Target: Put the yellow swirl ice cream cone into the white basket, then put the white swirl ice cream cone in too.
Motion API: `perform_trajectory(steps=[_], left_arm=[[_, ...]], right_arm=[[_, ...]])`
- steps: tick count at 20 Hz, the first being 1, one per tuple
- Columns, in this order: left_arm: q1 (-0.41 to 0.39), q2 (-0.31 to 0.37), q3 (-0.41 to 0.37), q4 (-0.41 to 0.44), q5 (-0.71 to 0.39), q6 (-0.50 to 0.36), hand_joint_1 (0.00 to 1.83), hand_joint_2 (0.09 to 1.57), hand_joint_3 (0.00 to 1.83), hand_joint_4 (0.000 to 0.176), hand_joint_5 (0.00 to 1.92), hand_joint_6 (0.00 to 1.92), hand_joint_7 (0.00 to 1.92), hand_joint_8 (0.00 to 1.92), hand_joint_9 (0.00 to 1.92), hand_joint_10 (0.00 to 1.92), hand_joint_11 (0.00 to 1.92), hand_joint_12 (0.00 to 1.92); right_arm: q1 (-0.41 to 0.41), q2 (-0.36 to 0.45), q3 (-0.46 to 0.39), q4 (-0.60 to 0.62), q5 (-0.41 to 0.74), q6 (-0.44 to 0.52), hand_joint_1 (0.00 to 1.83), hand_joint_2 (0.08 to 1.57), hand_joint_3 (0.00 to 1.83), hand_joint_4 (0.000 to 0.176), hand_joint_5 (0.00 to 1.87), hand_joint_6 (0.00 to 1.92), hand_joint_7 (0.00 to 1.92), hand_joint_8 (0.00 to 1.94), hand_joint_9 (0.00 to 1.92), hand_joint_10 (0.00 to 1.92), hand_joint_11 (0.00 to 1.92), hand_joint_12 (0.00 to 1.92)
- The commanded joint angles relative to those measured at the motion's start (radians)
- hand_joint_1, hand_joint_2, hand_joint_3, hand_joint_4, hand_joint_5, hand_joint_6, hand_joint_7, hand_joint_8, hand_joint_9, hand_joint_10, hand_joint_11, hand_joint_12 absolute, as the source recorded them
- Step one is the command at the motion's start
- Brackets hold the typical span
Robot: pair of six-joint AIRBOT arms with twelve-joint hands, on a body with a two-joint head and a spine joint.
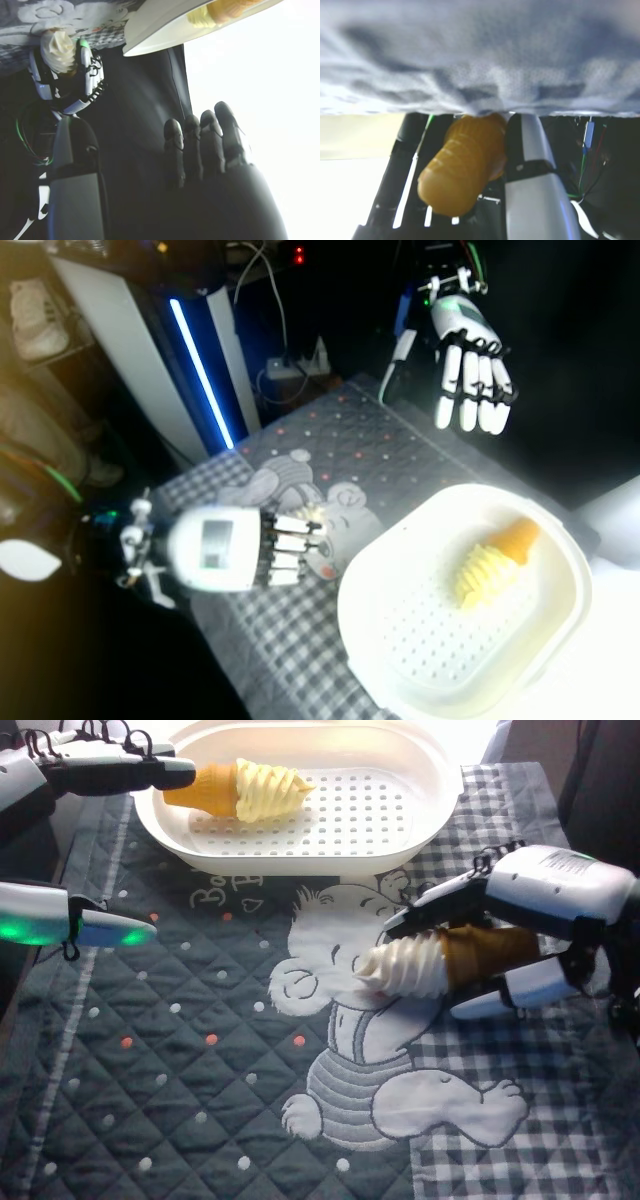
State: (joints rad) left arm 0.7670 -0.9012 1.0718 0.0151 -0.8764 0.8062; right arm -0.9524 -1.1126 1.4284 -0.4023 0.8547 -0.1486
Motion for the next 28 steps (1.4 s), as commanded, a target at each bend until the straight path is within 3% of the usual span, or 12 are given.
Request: perform_trajectory(steps=[1, 4, 5, 8, 11, 12, 13, 23, 25, 26, 27, 28], left_arm=[[-0.002, -0.003, -0.001, -0.015, -0.128, -0.01, 1.03, 0.88, 0.0, 0.006, 0.47, 0.0, 0.31, 0.0, 0.25, 0.0, 0.0, 0.59], [0.005, -0.005, -0.002, -0.015, -0.131, -0.012, 1.01, 0.88, 0.0, 0.0, 0.48, 0.0, 0.32, 0.0, 0.27, 0.01, 0.0, 0.63], [0.006, -0.005, -0.002, -0.015, -0.132, -0.012, 1.01, 0.88, 0.0, 0.0, 0.48, 0.0, 0.32, 0.0, 0.27, 0.01, 0.0, 0.63], [0.014, -0.011, -0.001, -0.018, -0.135, -0.013, 1.03, 0.88, 0.0, 0.0, 0.5, 0.0, 0.32, 0.0, 0.26, 0.0, 0.0, 0.61], [0.046, 0.0, -0.007, -0.031, -0.169, -0.037, 1.01, 0.89, 0.0, 0.0, 0.48, 0.0, 0.31, 0.0, 0.26, 0.01, 0.0, 0.65], [0.058, 0.003, -0.009, -0.038, -0.181, -0.044, 1.01, 0.89, 0.0, 0.0, 0.49, 0.0, 0.32, 0.0, 0.26, 0.0, 0.0, 0.62], [0.066, 0.004, -0.011, -0.043, -0.189, -0.046, 1.02, 0.89, 0.0, 0.0, 0.49, 0.0, 0.32, 0.0, 0.26, 0.0, 0.0, 0.61], [0.063, -0.02, -0.003, -0.043, -0.213, -0.047, 0.97, 0.87, 0.0, 0.0, 0.52, 0.0, 0.35, 0.0, 0.3, 0.01, 0.0, 0.67], [0.058, -0.027, 0.003, -0.043, -0.213, -0.05, 0.98, 0.87, 0.0, 0.0, 0.52, 0.0, 0.37, 0.01, 0.29, 0.0, 0.0, 0.67], [0.055, -0.029, 0.004, -0.043, -0.214, -0.051, 0.99, 0.87, 0.0, 0.0, 0.52, 0.0, 0.38, 0.01, 0.31, 0.01, 0.0, 0.74], [0.053, -0.029, 0.004, -0.042, -0.216, -0.051, 0.99, 0.87, 0.0, 0.0, 0.51, 0.0, 0.39, 0.0, 0.31, 0.01, 0.0, 0.74], [0.053, -0.029, 0.004, -0.042, -0.219, -0.052, 1.0, 0.88, 0.0, 0.0, 0.5, 0.0, 0.37, 0.0, 0.3, 0.0, 0.0, 0.69]], right_arm=[[-0.001, 0.007, 0.004, 0.016, 0.057, 0.015, 1.28, 1.05, 0.0, 0.0, 1.08, 0.69, 1.19, 0.81, 1.16, 0.76, 0.96, 1.32], [0.005, 0.046, 0.0, 0.033, 0.122, 0.033, 1.39, 1.06, 0.0, 0.0, 1.03, 0.89, 1.14, 0.67, 0.98, 1.07, 0.73, 1.28], [0.011, 0.059, -0.003, 0.042, 0.146, 0.037, 1.38, 1.09, 0.0, 0.0, 1.06, 0.65, 1.03, 0.99, 0.9, 1.26, 0.71, 1.48], [0.016, 0.089, -0.003, 0.132, 0.257, 0.037, 1.39, 1.06, 0.0, 0.0, 1.0, 0.88, 1.15, 0.68, 1.03, 1.02, 0.91, 1.06], [0.186, 0.085, 0.008, 0.106, 0.247, -0.019, 1.39, 1.04, 0.0, 0.0, 1.03, 0.86, 1.22, 0.47, 1.09, 0.95, 1.03, 0.9], [0.226, 0.075, 0.016, 0.094, 0.232, -0.039, 1.3, 1.04, 0.0, 0.0, 1.08, 0.75, 1.25, 0.58, 1.18, 0.61, 1.02, 0.94], [0.284, 0.048, 0.046, 0.082, 0.21, -0.057, 1.38, 1.03, 0.0, 0.0, 1.07, 0.69, 1.23, 0.56, 1.12, 0.88, 1.02, 0.92], [0.466, -0.303, 0.413, -0.003, -0.192, -0.063, 1.4, 1.02, 0.0, 0.0, 1.04, 0.82, 1.37, 0.11, 1.18, 0.87, 1.07, 0.8], [0.466, -0.349, 0.459, -0.028, -0.243, -0.055, 1.38, 1.07, 0.01, 0.0, 0.91, 0.94, 1.13, 0.67, 1.03, 1.11, 0.71, 0.92], [0.466, -0.361, 0.469, -0.035, -0.261, -0.055, 1.14, 1.02, 0.0, 0.0, 0.57, 0.3, 0.7, 0.26, 0.63, 0.53, 0.44, 0.89], [0.466, -0.365, 0.473, -0.037, -0.27, -0.054, 0.99, 0.97, 0.0, 0.038, 0.38, 0.06, 0.45, 0.06, 0.47, 0.19, 0.17, 0.94], [0.466, -0.365, 0.475, -0.041, -0.273, -0.046, 0.85, 0.93, 0.0, 0.101, 0.13, 0.01, 0.16, 0.01, 0.14, 0.05, 0.03, 0.33]])
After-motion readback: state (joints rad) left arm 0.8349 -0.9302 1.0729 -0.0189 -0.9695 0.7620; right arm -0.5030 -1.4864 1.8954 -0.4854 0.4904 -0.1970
